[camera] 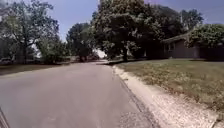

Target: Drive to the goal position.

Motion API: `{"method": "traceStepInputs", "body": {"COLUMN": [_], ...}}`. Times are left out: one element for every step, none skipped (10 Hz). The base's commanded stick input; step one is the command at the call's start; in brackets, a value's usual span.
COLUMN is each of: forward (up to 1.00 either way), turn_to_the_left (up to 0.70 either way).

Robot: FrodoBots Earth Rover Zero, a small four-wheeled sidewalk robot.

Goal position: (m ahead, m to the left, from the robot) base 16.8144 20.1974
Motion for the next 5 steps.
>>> {"method": "traceStepInputs", "body": {"forward": [0.7, 0.7, 0.7, 0.7, 0.7], "turn_to_the_left": [0.0, 0.0, 0.0, 0.0, 0.0]}}
